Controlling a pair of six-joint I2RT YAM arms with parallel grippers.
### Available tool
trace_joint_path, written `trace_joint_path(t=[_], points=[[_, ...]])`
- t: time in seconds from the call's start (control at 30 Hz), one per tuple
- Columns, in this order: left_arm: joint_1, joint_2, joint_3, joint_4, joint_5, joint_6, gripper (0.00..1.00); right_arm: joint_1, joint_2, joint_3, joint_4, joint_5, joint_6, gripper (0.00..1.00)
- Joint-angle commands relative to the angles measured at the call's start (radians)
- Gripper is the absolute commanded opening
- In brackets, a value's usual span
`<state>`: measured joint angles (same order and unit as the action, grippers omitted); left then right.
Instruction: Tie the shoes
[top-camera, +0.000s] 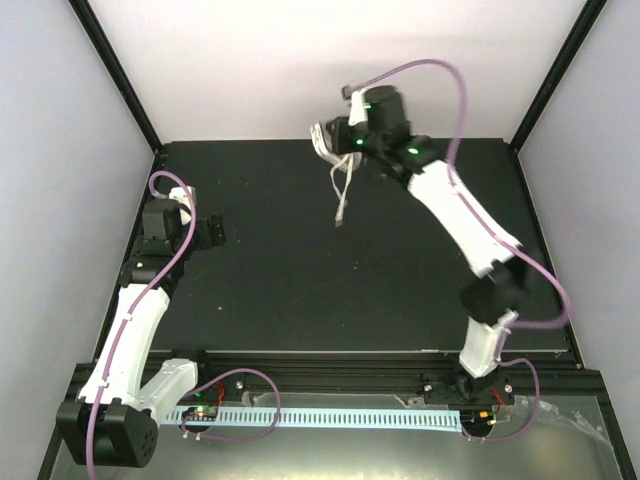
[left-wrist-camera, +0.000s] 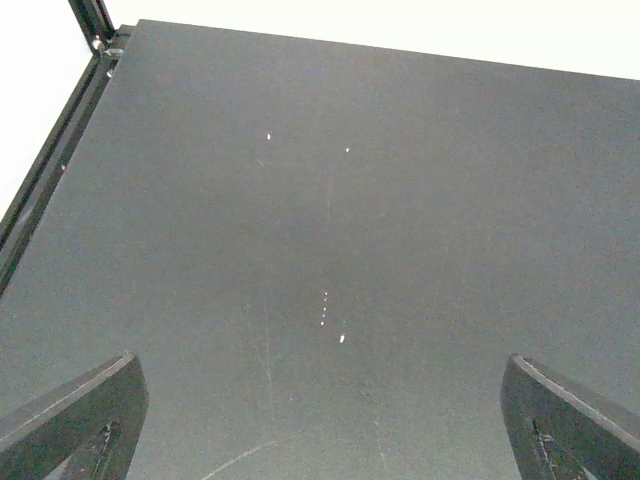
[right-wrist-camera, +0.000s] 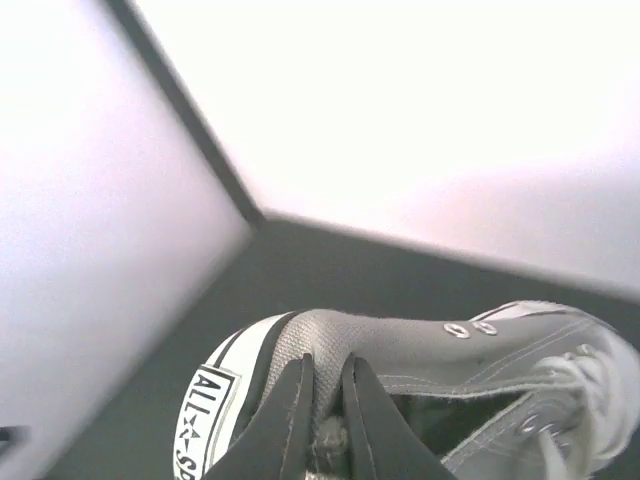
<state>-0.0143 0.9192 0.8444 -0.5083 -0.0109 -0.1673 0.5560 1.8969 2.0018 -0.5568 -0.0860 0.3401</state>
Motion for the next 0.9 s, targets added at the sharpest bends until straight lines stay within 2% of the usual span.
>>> trace_joint_path(t=[0.0,0.23,0.5,0.7,0.87], points=[[0.005,-0.030,0.018,-0.002,-0.022,0.014,0.99,-0.001,-0.311,-0.228,0.389,-0.194,-0.062,0.02],[0.005,-0.042,0.012,0.006,-0.026,0.018,0.99,-0.001,-0.484,-0.490,0.506,-0.246,-0.096,0.02],[0.005,-0.047,0.010,0.010,-0.029,0.022,0.99,-0.005,-0.650,-0.742,0.506,-0.062,-0.158,0.02],[0.005,-0.051,0.005,0.016,-0.017,0.022,0.99,-0.099,-0.724,-0.805,0.422,0.035,-0.244,0.02],[0.006,-0.056,0.004,0.017,-0.008,0.022,0.99,-0.176,-0.779,-0.789,0.377,0.040,-0.356,0.01]])
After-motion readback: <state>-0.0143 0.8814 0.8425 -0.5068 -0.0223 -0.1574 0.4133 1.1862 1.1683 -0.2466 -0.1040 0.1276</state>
